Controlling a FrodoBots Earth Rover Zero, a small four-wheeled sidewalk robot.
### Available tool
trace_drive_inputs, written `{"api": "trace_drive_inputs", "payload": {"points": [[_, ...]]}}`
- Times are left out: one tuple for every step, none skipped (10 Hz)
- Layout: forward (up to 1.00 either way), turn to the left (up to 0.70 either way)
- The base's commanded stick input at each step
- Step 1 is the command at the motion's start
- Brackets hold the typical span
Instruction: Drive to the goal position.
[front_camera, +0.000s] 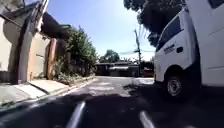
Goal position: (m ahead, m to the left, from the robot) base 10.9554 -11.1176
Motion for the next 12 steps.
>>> {"api": "trace_drive_inputs", "payload": {"points": [[1.0, -0.4], [1.0, -0.4], [1.0, 0.13], [1.0, 0.19], [1.0, 0.23], [1.0, 0.09], [1.0, 0.15], [1.0, 0.19], [1.0, 0.21], [1.0, 0.04], [1.0, 0.03], [1.0, 0.05]]}}
